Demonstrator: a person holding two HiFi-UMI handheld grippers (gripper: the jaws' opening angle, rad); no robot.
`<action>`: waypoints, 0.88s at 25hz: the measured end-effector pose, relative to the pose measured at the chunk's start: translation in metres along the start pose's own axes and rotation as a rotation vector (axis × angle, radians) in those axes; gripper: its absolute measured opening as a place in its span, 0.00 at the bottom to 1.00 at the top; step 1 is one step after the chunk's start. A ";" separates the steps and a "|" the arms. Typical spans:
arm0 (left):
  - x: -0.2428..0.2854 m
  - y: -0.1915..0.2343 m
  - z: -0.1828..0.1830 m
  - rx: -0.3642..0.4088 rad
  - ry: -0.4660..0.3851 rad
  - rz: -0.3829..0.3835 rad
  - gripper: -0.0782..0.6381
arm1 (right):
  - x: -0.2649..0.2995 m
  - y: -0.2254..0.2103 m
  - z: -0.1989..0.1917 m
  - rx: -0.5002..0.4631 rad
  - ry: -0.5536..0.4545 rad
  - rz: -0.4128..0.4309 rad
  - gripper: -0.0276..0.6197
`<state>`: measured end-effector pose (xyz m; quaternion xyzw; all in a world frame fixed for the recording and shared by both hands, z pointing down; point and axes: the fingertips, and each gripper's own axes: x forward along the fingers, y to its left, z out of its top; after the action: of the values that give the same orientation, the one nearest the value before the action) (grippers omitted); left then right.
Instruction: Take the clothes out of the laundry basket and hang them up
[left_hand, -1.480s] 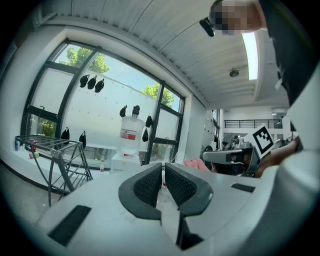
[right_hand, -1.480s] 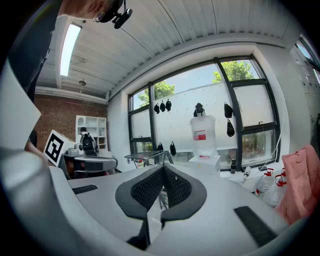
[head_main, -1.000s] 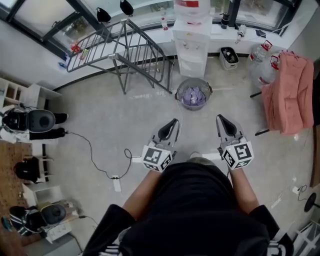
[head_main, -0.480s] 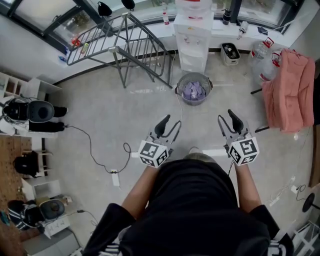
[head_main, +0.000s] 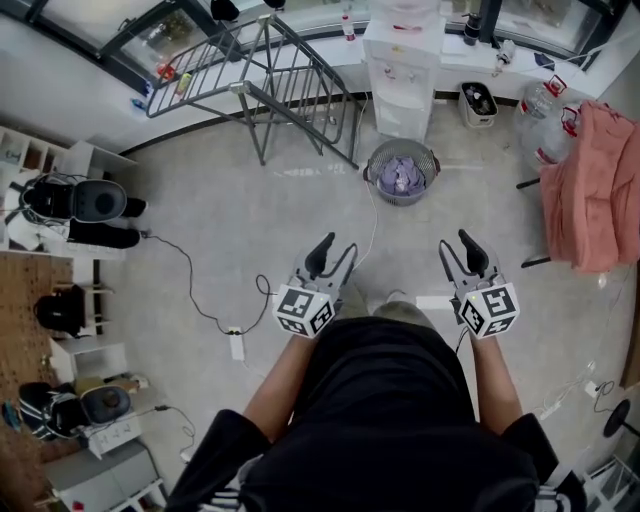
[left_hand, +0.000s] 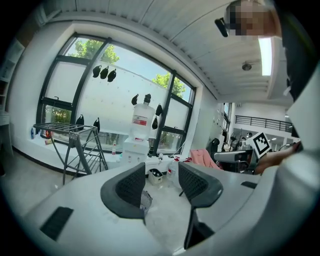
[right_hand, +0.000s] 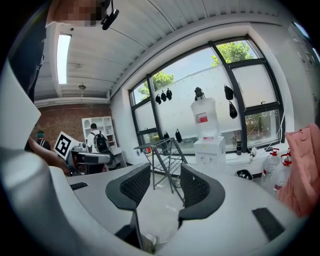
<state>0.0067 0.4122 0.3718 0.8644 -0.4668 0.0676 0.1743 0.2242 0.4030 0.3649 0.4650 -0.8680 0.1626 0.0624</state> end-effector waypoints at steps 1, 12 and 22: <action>0.000 0.004 -0.002 -0.004 0.008 0.002 0.37 | 0.003 0.000 -0.003 0.006 0.007 0.003 0.28; 0.072 0.068 -0.002 -0.048 0.049 -0.064 0.37 | 0.084 -0.024 0.009 0.063 0.040 -0.028 0.28; 0.190 0.165 -0.010 -0.090 0.221 -0.194 0.37 | 0.233 -0.079 0.048 0.080 0.102 -0.113 0.28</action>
<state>-0.0242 0.1837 0.4740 0.8839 -0.3618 0.1240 0.2690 0.1617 0.1629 0.3985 0.5065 -0.8288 0.2169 0.0972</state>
